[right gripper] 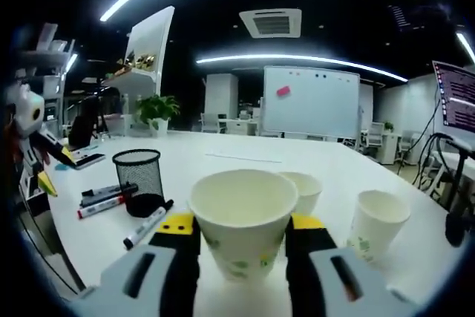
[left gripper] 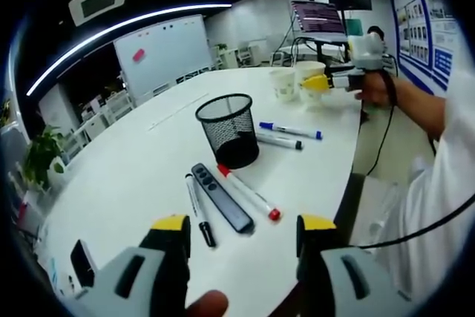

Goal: Place the scattered laser pointers and whiteboard markers into the pen holder and stack the scattered paper cups together

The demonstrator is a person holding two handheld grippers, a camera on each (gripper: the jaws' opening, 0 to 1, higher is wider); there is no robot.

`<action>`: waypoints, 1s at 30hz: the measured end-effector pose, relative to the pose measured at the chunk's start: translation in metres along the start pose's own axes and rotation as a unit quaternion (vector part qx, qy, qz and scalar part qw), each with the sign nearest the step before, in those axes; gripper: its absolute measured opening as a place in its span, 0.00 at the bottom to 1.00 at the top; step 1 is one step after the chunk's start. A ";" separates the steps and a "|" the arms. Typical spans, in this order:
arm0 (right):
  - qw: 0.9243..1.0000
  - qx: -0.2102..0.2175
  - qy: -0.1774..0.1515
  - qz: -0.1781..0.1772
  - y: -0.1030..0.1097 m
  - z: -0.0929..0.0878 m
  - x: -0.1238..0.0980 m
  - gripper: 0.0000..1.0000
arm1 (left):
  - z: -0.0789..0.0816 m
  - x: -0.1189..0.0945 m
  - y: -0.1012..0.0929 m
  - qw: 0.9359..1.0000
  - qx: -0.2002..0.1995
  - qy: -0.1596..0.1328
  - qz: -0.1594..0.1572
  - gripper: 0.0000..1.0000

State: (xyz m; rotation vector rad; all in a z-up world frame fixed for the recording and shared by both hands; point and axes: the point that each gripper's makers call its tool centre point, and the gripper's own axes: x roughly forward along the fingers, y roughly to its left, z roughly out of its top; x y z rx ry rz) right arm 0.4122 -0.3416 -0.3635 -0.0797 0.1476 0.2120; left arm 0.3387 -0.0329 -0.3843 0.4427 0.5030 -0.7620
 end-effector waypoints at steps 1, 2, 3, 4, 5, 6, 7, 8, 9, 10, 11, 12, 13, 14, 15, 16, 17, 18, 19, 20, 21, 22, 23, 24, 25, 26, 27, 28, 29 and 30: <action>1.000 -0.002 -0.001 -0.001 0.000 0.001 0.000 0.46 | 0.000 0.000 0.000 1.000 0.000 0.000 0.000 0.58; 1.000 -0.003 -0.002 0.000 0.000 0.003 0.001 0.46 | 0.000 0.000 0.000 1.000 -0.001 -0.001 0.000 0.58; 1.000 -0.004 -0.002 0.000 0.001 0.004 0.001 0.46 | 0.000 0.000 0.000 1.000 -0.001 -0.001 0.000 0.58; 1.000 -0.006 -0.003 0.000 0.001 0.005 0.001 0.46 | 0.000 0.000 0.000 1.000 -0.001 -0.001 0.000 0.58; 1.000 -0.007 -0.004 0.000 0.001 0.006 0.001 0.46 | 0.000 0.000 0.000 1.000 0.000 -0.001 0.000 0.58; 1.000 -0.008 -0.004 0.000 0.001 0.007 0.001 0.46 | 0.000 -0.001 0.001 1.000 0.000 -0.002 0.000 0.58; 1.000 -0.008 -0.004 0.000 0.002 0.008 0.001 0.46 | 0.000 -0.001 0.001 1.000 0.000 -0.002 0.001 0.58; 1.000 -0.009 -0.004 0.000 0.002 0.010 0.000 0.46 | 0.000 -0.001 0.002 1.000 0.000 -0.002 0.002 0.58; 1.000 -0.011 -0.006 0.000 0.003 0.012 0.000 0.46 | 0.000 -0.001 0.002 1.000 0.000 -0.003 0.002 0.58; 1.000 -0.011 -0.009 0.002 0.004 0.015 -0.001 0.46 | 0.000 -0.002 0.003 1.000 -0.001 -0.003 0.002 0.58; 1.000 -0.010 -0.010 0.004 0.005 0.016 0.000 0.46 | 0.000 -0.002 0.003 1.000 -0.001 -0.002 0.002 0.58; 1.000 -0.010 -0.011 0.005 0.005 0.017 0.000 0.46 | 0.000 -0.002 0.003 1.000 0.000 -0.002 0.002 0.58; 1.000 -0.011 -0.012 0.006 0.005 0.018 0.000 0.46 | 0.000 -0.002 0.003 1.000 0.000 -0.002 0.002 0.58; 1.000 -0.013 -0.011 0.006 0.005 0.018 0.001 0.46 | 0.000 -0.001 0.003 1.000 0.001 -0.001 0.001 0.58; 1.000 -0.013 -0.010 0.005 0.004 0.018 0.001 0.46 | 0.000 -0.001 0.003 1.000 0.001 -0.001 0.001 0.58; 1.000 -0.013 -0.010 0.005 0.004 0.018 0.001 0.46 | 0.000 -0.001 0.003 1.000 0.001 -0.002 0.002 0.58; 1.000 -0.012 -0.009 0.004 0.003 0.018 0.001 0.46 | 0.000 -0.001 0.003 1.000 0.001 -0.003 0.002 0.58; 1.000 -0.011 -0.006 0.003 0.003 0.018 0.001 0.46 | 0.001 -0.001 0.002 1.000 0.000 -0.003 0.001 0.58; 1.000 -0.011 -0.005 0.003 0.003 0.018 0.001 0.46 | 0.001 -0.001 0.003 1.000 0.001 -0.003 0.001 0.58; 1.000 -0.013 -0.005 0.003 0.003 0.019 0.001 0.46 | 0.001 -0.001 0.003 1.000 0.001 -0.003 0.001 0.58; 1.000 -0.014 -0.007 0.003 0.002 0.021 0.000 0.46 | 0.001 -0.001 0.003 1.000 0.000 -0.003 0.001 0.58; 1.000 -0.014 -0.008 0.003 0.002 0.021 0.000 0.46 | 0.001 0.000 0.003 1.000 0.001 -0.003 0.001 0.58; 1.000 -0.014 -0.008 0.002 0.002 0.022 0.000 0.46 | 0.001 0.000 0.003 1.000 0.002 -0.002 0.000 0.58; 1.000 -0.014 -0.007 0.000 0.001 0.022 0.000 0.46 | 0.001 0.000 0.003 1.000 0.003 -0.002 0.000 0.58; 1.000 -0.014 -0.007 0.000 0.000 0.023 0.000 0.46 | 0.002 0.000 0.002 1.000 0.004 -0.003 -0.001 0.58; 1.000 -0.014 -0.007 -0.001 0.000 0.023 0.000 0.46 | 0.003 0.000 0.002 1.000 0.004 -0.004 -0.001 0.58; 1.000 -0.013 -0.006 -0.002 0.000 0.023 0.000 0.46 | 0.003 0.000 0.002 1.000 0.005 -0.004 -0.001 0.58; 1.000 -0.013 -0.005 -0.003 -0.001 0.023 0.001 0.46 | 0.004 0.000 0.002 1.000 0.006 -0.006 -0.001 0.58; 1.000 -0.014 -0.005 -0.003 -0.001 0.023 0.001 0.46 | 0.005 0.000 0.002 1.000 0.006 -0.008 -0.001 0.58; 1.000 -0.015 -0.005 -0.003 -0.001 0.024 0.001 0.46 | 0.006 0.000 0.002 1.000 0.005 -0.009 -0.001 0.58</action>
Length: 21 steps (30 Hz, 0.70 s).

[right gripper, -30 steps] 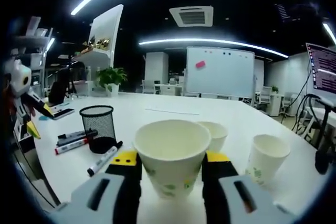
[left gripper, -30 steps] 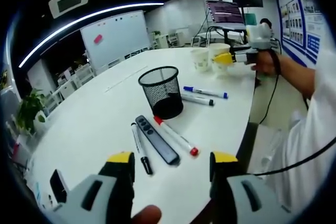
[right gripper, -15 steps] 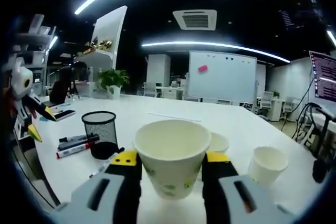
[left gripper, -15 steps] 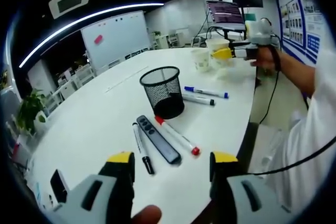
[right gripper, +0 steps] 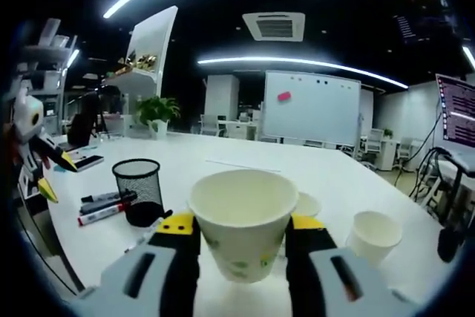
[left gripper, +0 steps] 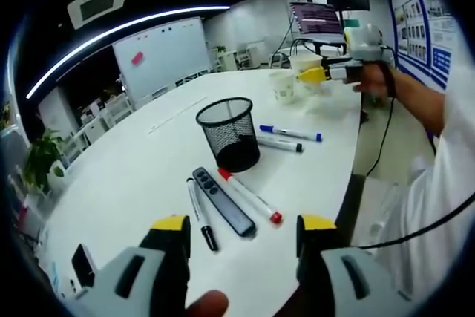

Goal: Place the scattered laser pointers and whiteboard markers into the pen holder and stack the scattered paper cups together

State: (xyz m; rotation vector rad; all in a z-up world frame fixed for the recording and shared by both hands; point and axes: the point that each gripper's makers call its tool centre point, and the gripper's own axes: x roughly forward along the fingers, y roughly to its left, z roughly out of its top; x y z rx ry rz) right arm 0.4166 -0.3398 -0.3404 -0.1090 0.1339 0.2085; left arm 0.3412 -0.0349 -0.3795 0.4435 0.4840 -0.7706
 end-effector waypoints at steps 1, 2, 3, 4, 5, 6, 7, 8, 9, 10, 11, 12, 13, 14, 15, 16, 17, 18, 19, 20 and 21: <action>1.000 0.000 0.001 0.000 0.000 0.000 0.000 0.46 | 0.000 0.000 0.000 1.000 0.000 0.000 0.000 0.58; 1.000 -0.001 0.001 0.000 0.001 0.000 0.000 0.46 | 0.000 0.000 0.000 1.000 0.000 -0.001 0.000 0.58; 1.000 -0.002 0.000 0.000 0.001 0.000 0.000 0.46 | 0.000 0.000 0.000 1.000 0.000 0.000 0.000 0.58; 1.000 -0.002 -0.001 -0.001 0.001 0.000 0.000 0.46 | 0.000 0.000 -0.001 1.000 0.001 0.000 0.000 0.58; 1.000 -0.001 0.000 -0.001 0.001 0.000 0.000 0.46 | 0.000 -0.001 -0.001 1.000 0.002 0.000 0.001 0.58; 1.000 0.000 0.000 -0.001 0.001 -0.001 0.000 0.46 | 0.001 -0.001 -0.001 1.000 0.002 -0.001 0.001 0.58; 1.000 -0.001 -0.001 -0.002 0.000 0.000 -0.001 0.46 | 0.002 -0.002 -0.001 1.000 0.002 -0.002 0.000 0.58; 1.000 -0.001 -0.001 -0.003 -0.001 0.000 -0.001 0.46 | 0.002 -0.002 -0.002 1.000 0.002 -0.003 0.000 0.58; 1.000 0.000 -0.002 -0.004 -0.001 0.000 -0.001 0.46 | 0.002 -0.002 -0.002 1.000 0.003 -0.003 0.001 0.58; 1.000 0.000 -0.002 -0.005 -0.002 0.000 -0.001 0.46 | 0.002 -0.002 -0.002 1.000 0.003 -0.002 0.001 0.58; 1.000 0.000 -0.002 -0.006 -0.003 0.000 -0.002 0.46 | 0.002 -0.002 -0.002 1.000 0.003 -0.001 0.002 0.58; 1.000 0.000 -0.003 -0.006 -0.004 -0.001 -0.002 0.46 | 0.001 -0.002 -0.002 1.000 0.003 -0.001 0.002 0.58; 1.000 0.000 -0.003 -0.007 -0.004 -0.001 -0.002 0.46 | 0.001 -0.002 -0.002 1.000 0.003 0.000 0.002 0.58; 1.000 0.001 -0.002 -0.009 -0.006 -0.002 -0.001 0.46 | 0.001 -0.002 -0.003 1.000 0.003 0.001 0.001 0.58; 1.000 0.002 -0.001 -0.011 -0.007 -0.003 -0.001 0.46 | 0.001 -0.002 -0.003 1.000 0.004 0.002 0.001 0.58; 1.000 0.003 0.000 -0.012 -0.008 -0.003 -0.001 0.46 | 0.001 -0.002 -0.004 1.000 0.004 0.003 0.001 0.58; 1.000 0.004 -0.001 -0.013 -0.008 -0.003 -0.001 0.46 | 0.001 -0.002 -0.004 1.000 0.005 0.003 0.001 0.58; 1.000 0.005 -0.003 -0.014 -0.009 -0.002 -0.001 0.46 | 0.002 -0.002 -0.005 1.000 0.007 0.002 0.000 0.58; 1.000 0.005 -0.004 -0.014 -0.009 -0.002 -0.002 0.46 | 0.003 -0.002 -0.005 1.000 0.007 0.001 -0.001 0.58; 1.000 0.005 -0.004 -0.014 -0.009 -0.001 -0.002 0.46 | 0.003 -0.002 -0.006 1.000 0.007 0.000 -0.001 0.58; 1.000 0.004 -0.004 -0.015 -0.009 -0.001 -0.002 0.46 | 0.003 -0.002 -0.006 1.000 0.007 0.000 0.000 0.58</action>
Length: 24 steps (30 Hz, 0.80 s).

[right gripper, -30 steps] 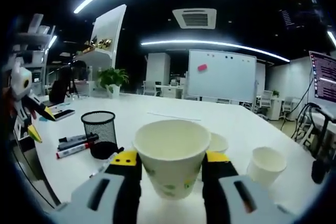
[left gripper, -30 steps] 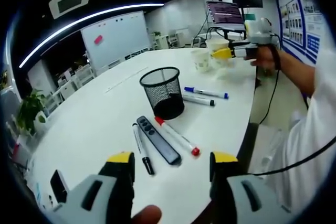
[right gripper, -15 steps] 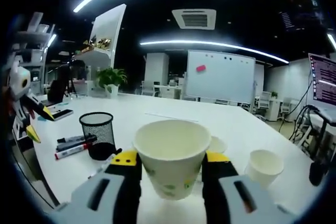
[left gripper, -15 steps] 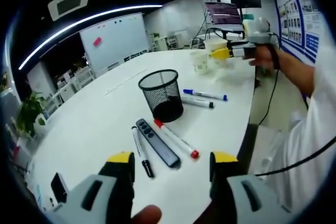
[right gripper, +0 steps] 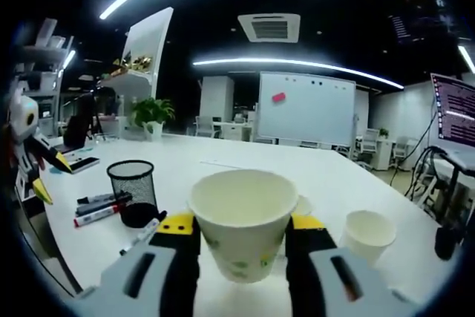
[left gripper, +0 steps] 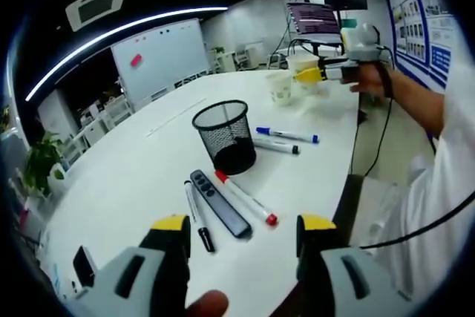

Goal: Place the scattered laser pointers and whiteboard markers into the pen holder and stack the scattered paper cups together

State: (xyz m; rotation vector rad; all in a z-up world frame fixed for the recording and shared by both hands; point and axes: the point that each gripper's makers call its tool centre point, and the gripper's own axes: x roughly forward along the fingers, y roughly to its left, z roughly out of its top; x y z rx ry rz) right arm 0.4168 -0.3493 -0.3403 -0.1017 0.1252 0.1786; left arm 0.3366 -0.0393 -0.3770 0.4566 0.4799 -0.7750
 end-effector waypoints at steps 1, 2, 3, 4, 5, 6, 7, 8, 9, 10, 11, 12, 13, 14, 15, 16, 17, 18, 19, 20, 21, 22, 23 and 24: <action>1.000 -0.001 0.000 -0.001 -0.001 0.000 0.000 0.46 | 0.000 0.000 0.000 1.000 0.001 0.000 0.000 0.58; 1.000 0.000 0.001 -0.002 -0.001 0.001 0.001 0.46 | 0.000 0.000 -0.001 1.000 0.001 0.000 -0.001 0.58; 1.000 0.001 0.000 -0.001 -0.001 0.003 0.001 0.46 | 0.000 0.000 -0.001 1.000 0.001 0.000 -0.001 0.58; 1.000 0.001 -0.003 0.000 0.001 0.006 0.001 0.46 | 0.000 0.000 -0.002 1.000 0.003 0.001 -0.002 0.58; 1.000 -0.002 -0.004 0.003 0.003 0.007 0.001 0.46 | 0.001 0.000 -0.002 1.000 0.003 0.001 -0.002 0.58; 1.000 -0.003 -0.004 0.004 0.003 0.008 0.002 0.46 | 0.001 0.000 -0.002 1.000 0.003 0.001 -0.003 0.58; 1.000 -0.003 -0.004 0.004 0.003 0.008 0.003 0.46 | 0.001 0.000 -0.003 1.000 0.003 0.001 -0.003 0.58; 1.000 -0.002 -0.004 0.004 0.003 0.009 0.003 0.46 | 0.001 -0.001 -0.002 1.000 0.004 0.001 -0.002 0.58; 1.000 0.000 -0.002 0.004 0.003 0.009 0.004 0.46 | 0.001 -0.001 -0.002 1.000 0.003 0.000 -0.001 0.58; 1.000 0.003 -0.002 0.002 0.003 0.008 0.005 0.46 | 0.001 -0.001 -0.002 1.000 0.003 0.000 -0.001 0.58; 1.000 0.005 -0.002 0.001 0.002 0.009 0.006 0.46 | 0.001 -0.001 -0.002 1.000 0.003 0.000 0.000 0.58; 1.000 0.005 -0.003 0.001 0.002 0.009 0.007 0.46 | 0.001 -0.001 -0.002 1.000 0.003 0.000 -0.001 0.58; 1.000 0.007 -0.001 0.001 0.001 0.009 0.008 0.46 | 0.001 -0.001 -0.002 1.000 0.002 -0.001 -0.001 0.58; 1.000 0.007 0.000 0.001 0.001 0.008 0.008 0.46 | 0.001 -0.001 -0.002 1.000 0.002 -0.001 -0.002 0.58; 1.000 0.006 0.001 0.000 0.001 0.008 0.009 0.46 | 0.001 0.000 -0.003 1.000 0.002 -0.001 -0.002 0.58; 1.000 0.005 0.001 0.000 0.001 0.008 0.009 0.46 | 0.001 0.000 -0.003 1.000 0.002 0.000 -0.003 0.58; 1.000 0.005 0.001 0.000 0.001 0.008 0.009 0.46 | 0.000 0.000 -0.003 1.000 0.002 0.000 -0.003 0.58; 1.000 0.006 0.001 0.001 0.002 0.008 0.010 0.46 | 0.000 0.000 -0.002 1.000 0.002 0.000 -0.003 0.58; 1.000 0.007 0.000 0.001 0.002 0.009 0.010 0.46 | 0.000 0.001 -0.002 1.000 0.001 0.000 -0.002 0.58; 1.000 0.007 -0.001 0.001 0.002 0.009 0.010 0.46 | 0.001 0.001 -0.002 1.000 0.001 0.000 -0.002 0.58; 1.000 0.007 -0.001 0.001 0.002 0.009 0.010 0.46 | 0.001 0.001 -0.002 1.000 0.002 0.000 -0.002 0.58; 1.000 0.008 -0.001 0.001 0.002 0.009 0.010 0.46 | 0.001 0.001 -0.002 1.000 0.002 -0.001 -0.002 0.58; 1.000 0.008 -0.001 0.000 0.000 0.009 0.011 0.46 | 0.001 0.001 -0.001 1.000 0.002 -0.001 -0.002 0.58; 1.000 0.008 -0.001 0.000 0.000 0.009 0.011 0.46 | 0.002 0.000 -0.002 1.000 0.002 -0.001 -0.002 0.58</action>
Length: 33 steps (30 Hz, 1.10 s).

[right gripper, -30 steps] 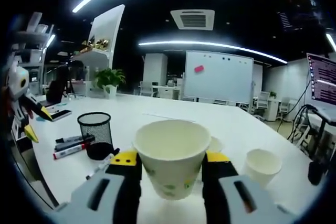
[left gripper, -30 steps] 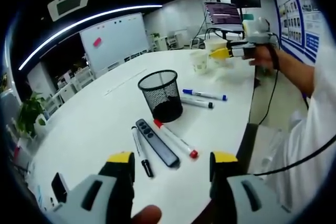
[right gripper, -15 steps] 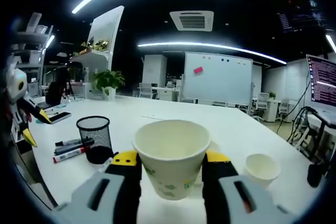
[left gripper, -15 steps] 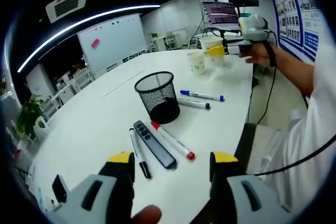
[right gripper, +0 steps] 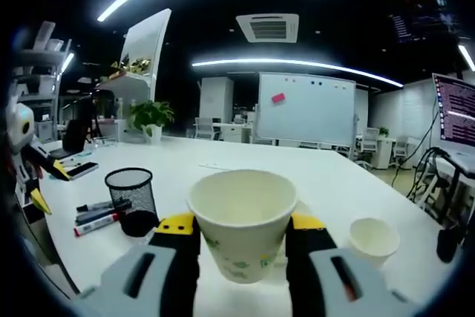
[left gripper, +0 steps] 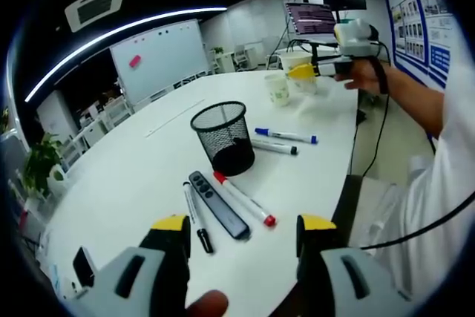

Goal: Place the scattered laser pointers and whiteboard markers into the pen holder and stack the scattered paper cups together

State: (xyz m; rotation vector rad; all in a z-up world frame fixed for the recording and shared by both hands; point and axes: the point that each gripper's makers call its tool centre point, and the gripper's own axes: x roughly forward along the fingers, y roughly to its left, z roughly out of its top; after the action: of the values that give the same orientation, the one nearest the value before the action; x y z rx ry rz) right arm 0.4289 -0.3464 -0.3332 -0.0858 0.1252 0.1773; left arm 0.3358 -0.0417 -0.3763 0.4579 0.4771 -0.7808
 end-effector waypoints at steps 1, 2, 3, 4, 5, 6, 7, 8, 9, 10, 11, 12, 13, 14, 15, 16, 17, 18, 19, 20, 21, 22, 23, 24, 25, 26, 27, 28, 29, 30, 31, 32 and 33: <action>1.000 0.000 0.000 0.000 0.000 0.000 0.000 0.46 | 0.000 0.000 0.000 1.000 0.000 0.000 0.000 0.58; 1.000 0.000 -0.001 -0.001 0.000 0.001 0.000 0.46 | 0.000 0.000 -0.001 1.000 0.000 0.000 0.000 0.58; 1.000 0.000 -0.001 0.000 -0.001 0.001 0.000 0.46 | 0.000 0.000 -0.001 1.000 0.000 0.001 0.000 0.58; 1.000 -0.001 -0.001 0.000 -0.001 0.001 0.001 0.46 | -0.001 0.000 -0.002 1.000 0.000 0.001 0.000 0.58; 1.000 -0.001 0.000 0.000 -0.001 0.001 0.001 0.46 | -0.001 0.000 -0.002 1.000 0.000 0.002 0.000 0.58; 1.000 -0.002 0.000 0.000 -0.001 0.001 0.001 0.46 | -0.001 0.000 -0.002 1.000 0.000 0.002 0.000 0.58; 1.000 -0.002 -0.001 0.000 -0.001 0.001 0.001 0.46 | -0.001 0.000 -0.002 1.000 0.000 0.002 0.000 0.58; 1.000 -0.002 -0.002 0.000 -0.002 0.002 0.002 0.46 | -0.001 0.000 -0.003 1.000 0.000 0.002 0.000 0.58; 1.000 -0.002 -0.002 0.000 -0.003 0.002 0.002 0.46 | -0.001 0.000 -0.003 1.000 0.000 0.002 0.000 0.58; 1.000 -0.001 -0.001 -0.001 -0.003 0.001 0.003 0.46 | -0.001 0.000 -0.003 1.000 0.000 0.002 0.000 0.58; 1.000 -0.001 -0.001 -0.002 -0.003 0.001 0.003 0.46 | -0.001 0.000 -0.004 1.000 0.000 0.002 -0.001 0.58; 1.000 -0.001 -0.001 -0.002 -0.004 0.001 0.003 0.46 | -0.001 0.001 -0.003 1.000 0.000 0.002 -0.001 0.58; 1.000 -0.001 0.000 -0.002 -0.004 0.001 0.003 0.46 | -0.001 0.001 -0.002 1.000 0.000 0.002 -0.001 0.58; 1.000 -0.001 0.000 -0.002 -0.004 0.001 0.003 0.46 | -0.001 0.002 -0.002 1.000 0.000 0.002 -0.001 0.58; 1.000 -0.001 -0.001 -0.002 -0.004 0.001 0.003 0.46 | -0.001 0.002 -0.001 1.000 0.000 0.002 -0.001 0.58; 1.000 -0.002 -0.001 -0.002 -0.004 0.002 0.003 0.46 | -0.001 0.002 -0.001 1.000 0.000 0.002 -0.001 0.58; 1.000 -0.002 -0.002 -0.002 -0.004 0.002 0.003 0.46 | 0.000 0.002 -0.001 1.000 -0.002 0.000 -0.001 0.58; 1.000 -0.001 -0.002 -0.002 -0.004 0.003 0.004 0.46 | 0.000 0.002 -0.001 1.000 -0.001 -0.001 -0.001 0.58; 1.000 -0.002 -0.002 -0.002 -0.005 0.003 0.004 0.46 | -0.001 0.003 -0.001 1.000 0.005 0.002 -0.002 0.58; 1.000 -0.002 -0.003 -0.002 -0.005 0.004 0.004 0.46 | -0.001 0.003 -0.002 1.000 0.010 0.003 -0.002 0.58; 1.000 -0.003 -0.004 -0.001 -0.004 0.005 0.005 0.46 | -0.001 0.003 -0.002 1.000 0.011 0.003 -0.002 0.58; 1.000 -0.003 -0.004 -0.001 -0.004 0.005 0.005 0.46 | 0.000 0.003 -0.002 1.000 0.011 0.002 -0.004 0.58; 1.000 -0.003 -0.004 -0.001 -0.004 0.006 0.006 0.46 | 0.001 0.003 -0.003 1.000 0.011 0.001 -0.005 0.58; 1.000 -0.003 -0.005 -0.001 -0.004 0.007 0.006 0.46 | 0.001 0.003 -0.003 1.000 0.011 0.001 -0.005 0.58; 1.000 -0.003 -0.006 0.000 -0.004 0.007 0.006 0.46 | 0.001 0.003 -0.002 1.000 0.011 0.000 -0.004 0.58; 1.000 -0.003 -0.007 -0.001 -0.004 0.007 0.006 0.46 | 0.002 0.003 -0.002 1.000 0.011 0.000 -0.002 0.58; 1.000 -0.005 -0.008 -0.003 -0.004 0.009 0.007 0.46 | 0.003 0.002 0.001 1.000 0.008 -0.006 0.004 0.57; 1.000 -0.007 -0.010 -0.005 -0.005 0.010 0.007 0.46 | 0.005 0.001 0.004 1.000 0.003 -0.010 0.008 0.57; 1.000 -0.007 -0.010 -0.005 -0.006 0.012 0.008 0.46 | 0.006 0.000 0.006 1.000 0.000 -0.012 0.009 0.57; 1.000 -0.008 -0.011 -0.005 -0.006 0.013 0.009 0.46 | 0.006 -0.001 0.008 1.000 -0.001 -0.013 0.011 0.57; 1.000 -0.009 -0.013 -0.005 -0.007 0.014 0.009 0.46 | 0.006 -0.001 0.009 1.000 0.000 -0.014 0.014 0.57; 1.000 -0.011 -0.013 -0.005 -0.007 0.015 0.010 0.46 | 0.005 -0.001 0.010 1.000 0.000 -0.013 0.016 0.57; 1.000 -0.011 -0.013 -0.005 -0.007 0.016 0.010 0.46 | 0.004 -0.001 0.011 1.000 -0.001 -0.013 0.016 0.57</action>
State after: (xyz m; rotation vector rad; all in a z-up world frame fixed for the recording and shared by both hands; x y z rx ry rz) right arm 0.4420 -0.3504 -0.3185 -0.1065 0.0975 0.1690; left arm 0.3445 -0.0368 -0.3700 0.4530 0.4455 -0.7548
